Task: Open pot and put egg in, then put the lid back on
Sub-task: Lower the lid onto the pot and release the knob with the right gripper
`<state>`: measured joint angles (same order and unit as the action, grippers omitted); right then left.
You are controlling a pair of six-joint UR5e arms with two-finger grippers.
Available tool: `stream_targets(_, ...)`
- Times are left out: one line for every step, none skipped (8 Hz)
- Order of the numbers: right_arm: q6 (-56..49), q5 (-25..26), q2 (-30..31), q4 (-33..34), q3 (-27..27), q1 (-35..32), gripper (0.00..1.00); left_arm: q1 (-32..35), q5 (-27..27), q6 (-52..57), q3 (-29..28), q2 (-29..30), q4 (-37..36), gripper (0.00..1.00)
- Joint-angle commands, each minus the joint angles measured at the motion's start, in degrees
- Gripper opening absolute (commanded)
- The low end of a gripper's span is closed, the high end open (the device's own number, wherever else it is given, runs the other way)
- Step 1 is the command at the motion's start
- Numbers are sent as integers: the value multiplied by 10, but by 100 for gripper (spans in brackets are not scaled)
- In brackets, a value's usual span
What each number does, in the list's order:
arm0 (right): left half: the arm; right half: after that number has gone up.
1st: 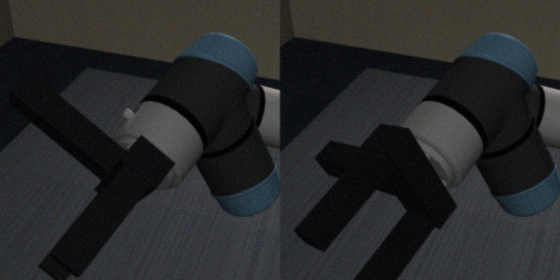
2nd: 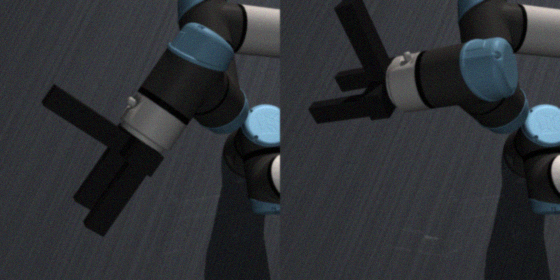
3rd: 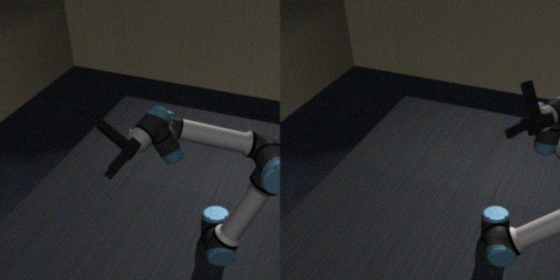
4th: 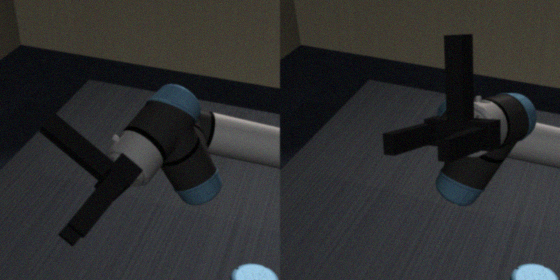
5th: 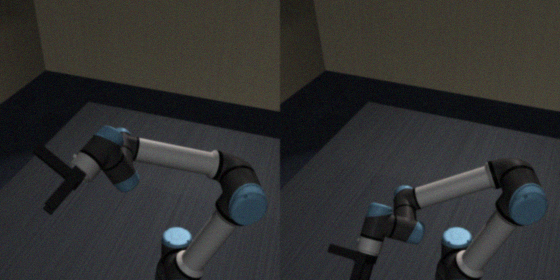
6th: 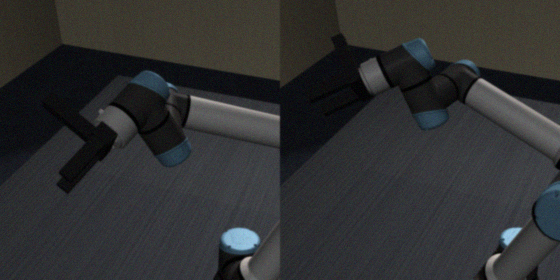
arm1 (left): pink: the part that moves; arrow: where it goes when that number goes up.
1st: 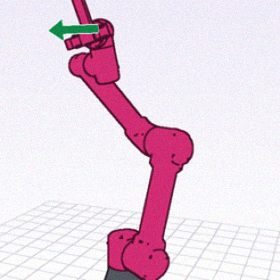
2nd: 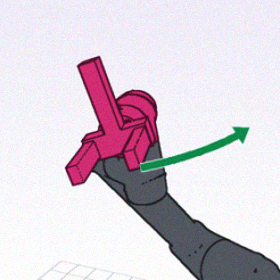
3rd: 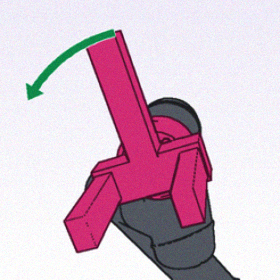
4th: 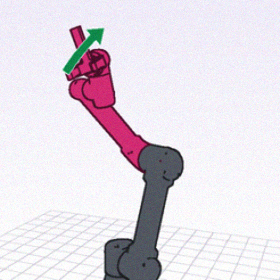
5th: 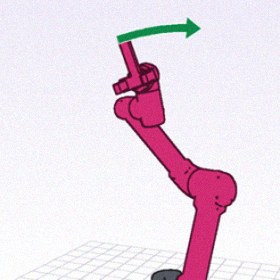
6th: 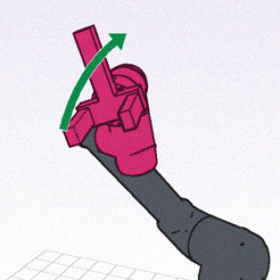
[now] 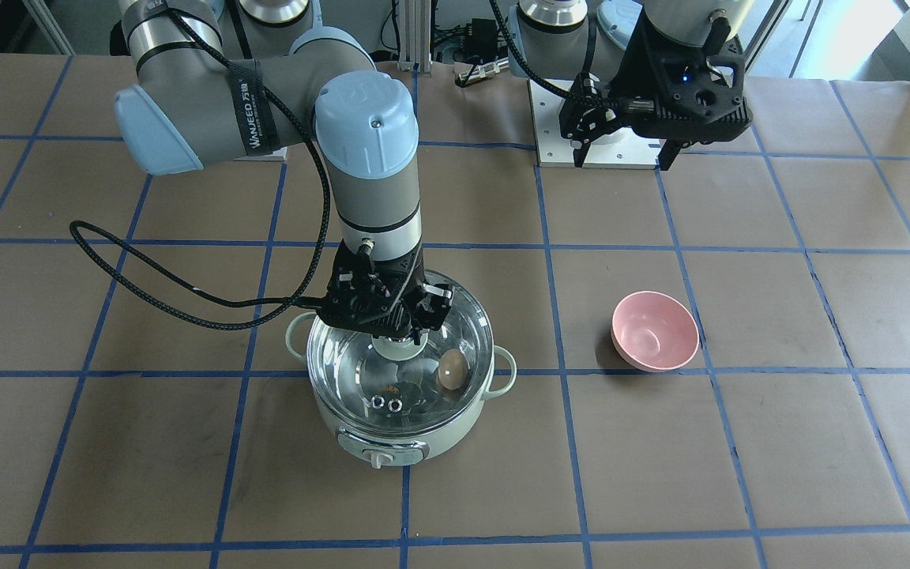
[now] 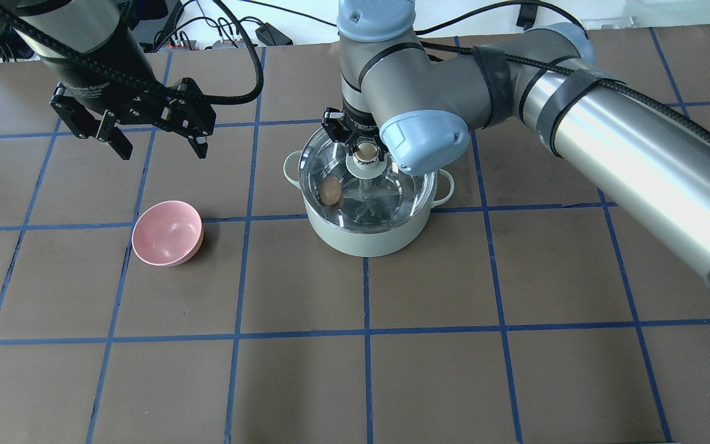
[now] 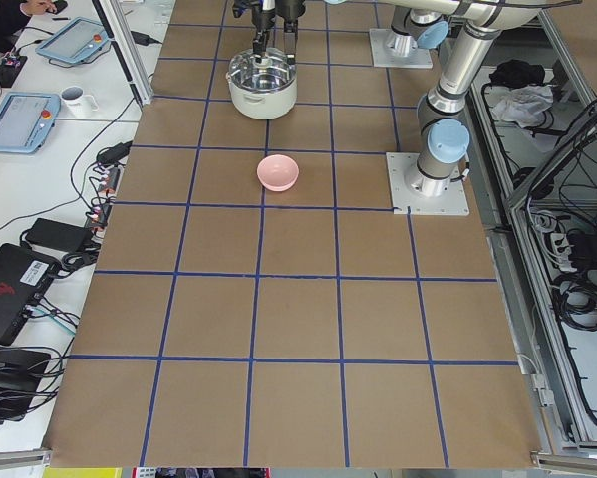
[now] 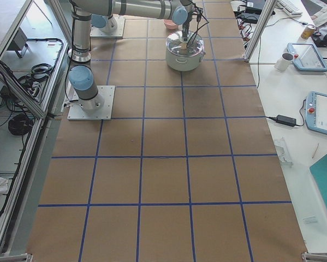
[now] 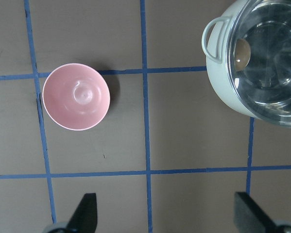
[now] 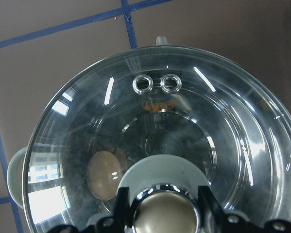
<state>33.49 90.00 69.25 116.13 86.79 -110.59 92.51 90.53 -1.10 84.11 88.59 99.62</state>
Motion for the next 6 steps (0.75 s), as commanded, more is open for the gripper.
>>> stream_targets(-1,7,0,-2,0,0,62,0,-1,0,0,0,0,100)
stream_targets(-12,24,-1,-3,0,0,72,0,-1,0,0,0,-1,100)
stream_targets(-13,25,0,-2,0,0,86,-2,-2,0,0,0,0,100)
stream_targets(-8,16,0,-1,-1,0,92,-2,-2,1,0,0,0,100)
stream_targets(-13,16,4,-3,-6,5,92,-2,-2,1,0,0,0,100)
stream_targets(-41,16,11,-4,-16,18,92,-2,-2,0,0,0,-1,100)
